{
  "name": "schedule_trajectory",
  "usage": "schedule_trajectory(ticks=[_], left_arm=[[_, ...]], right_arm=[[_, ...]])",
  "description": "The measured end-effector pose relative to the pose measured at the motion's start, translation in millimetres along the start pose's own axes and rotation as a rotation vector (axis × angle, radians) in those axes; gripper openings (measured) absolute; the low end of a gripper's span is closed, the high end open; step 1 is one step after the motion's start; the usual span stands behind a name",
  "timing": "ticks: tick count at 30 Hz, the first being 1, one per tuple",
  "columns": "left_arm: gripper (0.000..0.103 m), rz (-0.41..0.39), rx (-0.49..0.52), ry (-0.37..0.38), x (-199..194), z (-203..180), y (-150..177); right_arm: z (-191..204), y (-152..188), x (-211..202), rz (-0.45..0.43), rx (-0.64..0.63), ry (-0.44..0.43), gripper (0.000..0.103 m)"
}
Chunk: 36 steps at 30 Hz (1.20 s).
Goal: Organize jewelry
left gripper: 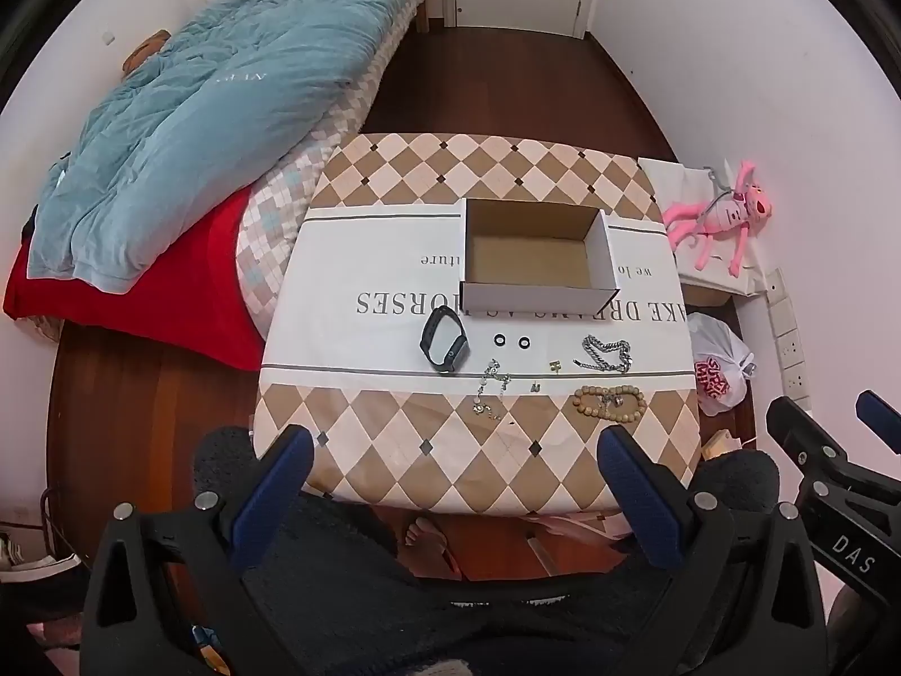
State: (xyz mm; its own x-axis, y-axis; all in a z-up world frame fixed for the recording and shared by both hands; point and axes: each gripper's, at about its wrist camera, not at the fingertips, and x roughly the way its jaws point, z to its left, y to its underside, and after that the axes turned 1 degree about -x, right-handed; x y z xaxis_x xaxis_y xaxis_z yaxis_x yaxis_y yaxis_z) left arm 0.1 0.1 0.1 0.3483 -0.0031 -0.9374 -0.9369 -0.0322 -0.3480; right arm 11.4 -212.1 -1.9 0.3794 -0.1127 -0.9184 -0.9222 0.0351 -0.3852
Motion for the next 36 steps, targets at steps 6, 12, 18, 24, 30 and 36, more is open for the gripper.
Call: schedule_trajectory(ticks=[6, 12, 18, 24, 30, 36], left_arm=[[0.103, -0.002, 0.0, 0.001, 0.2, 0.4, -0.4], [0.103, -0.01, 0.001, -0.001, -0.3, 0.0, 0.2], [0.103, -0.007, -0.003, -0.003, -1.4, 1.9, -1.4], [0.103, -0.013, 0.001, -0.001, -0.4, -0.1, 0.2], [0.103, -0.015, 0.002, -0.002, -0.3, -0.4, 0.1], [0.103, -0.016, 0.002, -0.001, -2.2, -0.4, -4.0]], right_arm=[[-1.8, -1.5, -0.1, -0.003, -0.001, 0.015, 0.103], [-0.8, -0.8, 0.0, -0.01, -0.009, 0.008, 0.103], [-1.2, -0.4, -0.8, -0.004, -0.009, 0.003, 0.103], [-0.2, -1.0, 0.0, -0.006, -0.008, 0.008, 0.103], [-0.5, -1.5, -0.4, -0.006, -0.01, 0.006, 0.103], [-1.6, -1.9, -0.3, -0.007, -0.011, 0.007, 0.103]])
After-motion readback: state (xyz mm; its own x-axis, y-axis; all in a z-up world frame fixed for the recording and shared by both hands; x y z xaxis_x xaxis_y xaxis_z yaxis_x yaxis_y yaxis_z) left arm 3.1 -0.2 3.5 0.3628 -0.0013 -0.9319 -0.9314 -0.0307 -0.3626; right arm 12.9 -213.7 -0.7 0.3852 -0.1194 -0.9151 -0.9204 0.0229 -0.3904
